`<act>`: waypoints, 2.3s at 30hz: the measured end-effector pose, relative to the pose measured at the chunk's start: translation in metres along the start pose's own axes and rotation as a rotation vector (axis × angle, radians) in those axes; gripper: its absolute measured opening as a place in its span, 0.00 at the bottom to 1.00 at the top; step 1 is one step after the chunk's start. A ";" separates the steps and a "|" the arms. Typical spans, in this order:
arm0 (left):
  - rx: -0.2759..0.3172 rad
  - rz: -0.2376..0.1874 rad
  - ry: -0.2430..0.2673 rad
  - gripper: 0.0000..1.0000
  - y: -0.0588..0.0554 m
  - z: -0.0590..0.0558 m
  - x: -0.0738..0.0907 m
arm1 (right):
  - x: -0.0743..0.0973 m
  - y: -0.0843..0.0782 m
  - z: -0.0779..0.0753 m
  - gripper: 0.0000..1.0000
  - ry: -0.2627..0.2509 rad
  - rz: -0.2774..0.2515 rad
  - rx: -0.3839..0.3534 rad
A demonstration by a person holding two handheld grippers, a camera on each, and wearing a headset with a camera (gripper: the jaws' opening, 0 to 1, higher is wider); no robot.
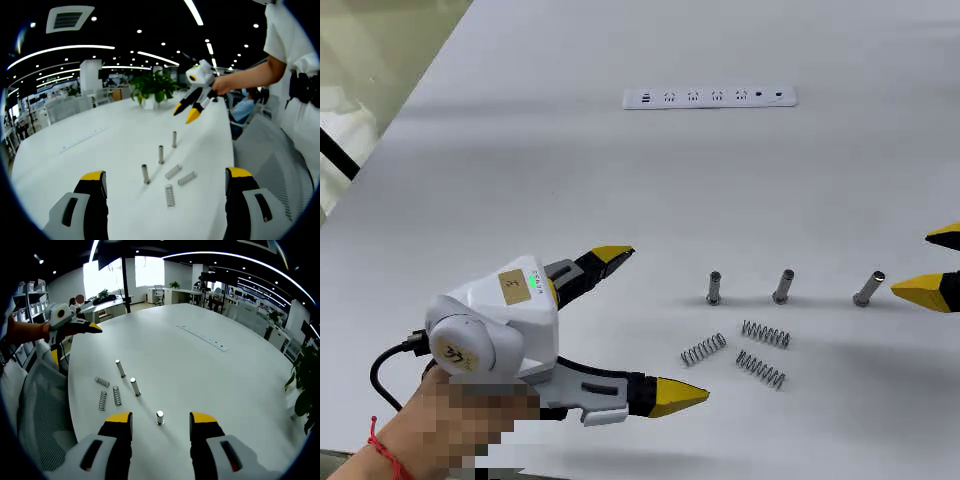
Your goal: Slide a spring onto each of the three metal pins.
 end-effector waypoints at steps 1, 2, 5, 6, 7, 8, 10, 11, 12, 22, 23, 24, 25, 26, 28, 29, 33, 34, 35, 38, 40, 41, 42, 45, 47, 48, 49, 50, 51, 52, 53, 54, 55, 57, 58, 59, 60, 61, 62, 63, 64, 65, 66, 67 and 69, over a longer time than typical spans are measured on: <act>-0.001 0.000 -0.001 1.00 0.000 0.000 0.000 | 0.001 0.000 0.000 0.49 0.002 -0.006 0.003; -0.004 0.004 -0.005 0.98 0.001 -0.001 0.000 | 0.004 0.000 0.000 0.50 0.002 -0.012 0.003; -0.006 0.003 -0.005 0.98 0.002 -0.001 -0.001 | 0.009 -0.001 0.001 0.54 0.003 -0.028 -0.001; -0.007 -0.002 -0.004 0.99 0.003 -0.001 -0.001 | 0.010 -0.001 0.001 0.55 0.006 -0.033 0.001; -0.010 0.001 -0.004 0.99 0.004 -0.001 -0.001 | 0.012 -0.002 0.002 0.56 0.007 -0.036 0.006; -0.016 0.009 -0.005 0.98 0.003 -0.002 -0.001 | 0.014 -0.003 0.002 0.57 0.007 -0.038 0.010; -0.016 0.008 -0.008 0.98 0.004 -0.003 -0.001 | 0.017 -0.003 0.003 0.60 0.016 -0.052 0.016; -0.018 0.008 -0.008 0.98 0.004 -0.003 -0.001 | 0.019 -0.003 0.004 0.62 0.018 -0.055 0.019; -0.020 0.010 -0.007 0.98 0.004 -0.002 -0.001 | 0.021 -0.004 0.005 0.63 0.021 -0.058 0.023; -0.028 0.028 -0.006 0.97 0.005 -0.002 -0.002 | 0.038 -0.013 0.006 0.76 0.054 -0.104 0.044; -0.029 0.031 -0.005 0.97 0.005 -0.003 -0.002 | 0.040 -0.014 0.007 0.77 0.057 -0.108 0.049; -0.036 0.042 -0.005 0.97 0.004 -0.002 -0.001 | 0.042 -0.015 0.008 0.78 0.059 -0.115 0.053; -0.037 0.055 -0.004 0.96 0.003 -0.002 -0.001 | 0.043 -0.015 0.010 0.79 0.060 -0.121 0.054; -0.038 0.061 -0.004 0.94 0.002 -0.002 -0.001 | 0.045 -0.014 0.012 0.80 0.061 -0.126 0.055; -0.036 0.082 0.006 0.92 0.001 0.000 -0.001 | 0.048 -0.015 0.014 0.83 0.064 -0.144 0.058; -0.026 0.099 0.005 0.90 -0.001 -0.001 -0.001 | 0.050 -0.015 0.016 0.83 0.066 -0.151 0.055; -0.032 0.146 0.004 0.87 -0.006 -0.001 -0.003 | 0.055 -0.020 0.020 0.86 0.069 -0.164 0.054; -0.025 0.167 0.013 0.86 -0.008 0.000 -0.003 | 0.057 -0.021 0.021 0.87 0.070 -0.166 0.052; -0.008 0.199 0.022 0.83 -0.011 0.000 -0.002 | 0.058 -0.022 0.022 0.88 0.073 -0.168 0.049; 0.010 0.233 0.033 0.78 -0.016 0.002 -0.003 | 0.060 -0.026 0.023 0.89 0.076 -0.175 0.041; 0.022 0.261 0.034 0.73 -0.020 0.002 -0.004 | 0.061 -0.028 0.024 0.89 0.077 -0.176 0.041; 0.020 0.272 0.036 0.70 -0.021 0.002 -0.005 | 0.062 -0.029 0.024 0.89 0.079 -0.178 0.037; 0.019 0.292 0.032 0.69 -0.024 0.001 -0.006 | 0.062 -0.030 0.025 0.89 0.079 -0.181 0.035; 0.022 0.338 0.032 0.62 -0.031 0.001 -0.010 | 0.064 -0.036 0.021 0.90 0.078 -0.187 0.028; 0.027 0.371 0.040 0.57 -0.036 0.001 -0.011 | 0.065 -0.040 0.019 0.90 0.079 -0.194 0.024; 0.028 0.374 0.031 0.55 -0.037 0.000 -0.013 | 0.065 -0.042 0.019 0.90 0.081 -0.196 0.021; 0.032 0.379 0.028 0.53 -0.039 0.000 -0.016 | 0.065 -0.044 0.018 0.90 0.082 -0.197 0.020; 0.038 0.384 0.034 0.51 -0.041 0.000 -0.017 | 0.065 -0.045 0.017 0.90 0.082 -0.198 0.020; 0.041 0.388 0.034 0.51 -0.042 -0.001 -0.018 | 0.065 -0.047 0.017 0.90 0.084 -0.200 0.018; 0.044 0.401 0.032 0.50 -0.045 -0.002 -0.020 | 0.065 -0.049 0.016 0.91 0.086 -0.202 0.014; 0.045 0.416 0.032 0.49 -0.047 -0.002 -0.021 | 0.065 -0.050 0.016 0.91 0.086 -0.203 0.013; 0.042 0.428 0.030 0.48 -0.050 -0.003 -0.022 | 0.065 -0.052 0.016 0.91 0.087 -0.199 0.013; 0.040 0.436 0.029 0.47 -0.052 -0.003 -0.024 | 0.065 -0.053 0.016 0.91 0.088 -0.200 0.014; 0.026 0.460 0.020 0.44 -0.056 -0.005 -0.026 | 0.065 -0.054 0.015 0.91 0.087 -0.206 0.010; 0.019 0.472 0.020 0.42 -0.058 -0.005 -0.027 | 0.065 -0.055 0.015 0.91 0.087 -0.208 0.010; 0.018 0.474 0.017 0.40 -0.060 -0.006 -0.029 | 0.065 -0.055 0.015 0.90 0.086 -0.209 0.010; 0.019 0.474 0.015 0.38 -0.061 -0.006 -0.031 | 0.064 -0.055 0.015 0.90 0.086 -0.210 0.009; 0.021 0.480 0.016 0.37 -0.063 -0.006 -0.032 | 0.064 -0.056 0.015 0.90 0.087 -0.210 0.009; 0.017 0.497 0.014 0.36 -0.067 -0.007 -0.034 | 0.064 -0.056 0.015 0.90 0.087 -0.212 0.010; 0.008 0.504 0.005 0.35 -0.068 -0.008 -0.035 | 0.064 -0.056 0.015 0.90 0.086 -0.212 0.009; 0.001 0.514 0.003 0.33 -0.070 -0.009 -0.036 | 0.064 -0.056 0.015 0.90 0.085 -0.211 0.009; -0.003 0.527 0.000 0.32 -0.073 -0.010 -0.038 | 0.064 -0.056 0.015 0.90 0.083 -0.216 0.009; -0.003 0.529 -0.004 0.31 -0.074 -0.011 -0.039 | 0.064 -0.056 0.014 0.90 0.082 -0.219 0.005; -0.001 0.540 -0.008 0.30 -0.077 -0.011 -0.040 | 0.064 -0.057 0.014 0.90 0.081 -0.217 0.004; -0.012 0.556 -0.012 0.29 -0.080 -0.011 -0.042 | 0.064 -0.058 0.015 0.90 0.082 -0.216 0.005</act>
Point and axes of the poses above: the centre of the closed fingertips' face, and the gripper's own axes: x roughly backward along the fingers, z roughly to its left, y roughly out of its top, the point moved 5 cm from there along x, roughly backward along the fingers, and after that the axes turned 14 degrees about -z, right-handed, at the moved point
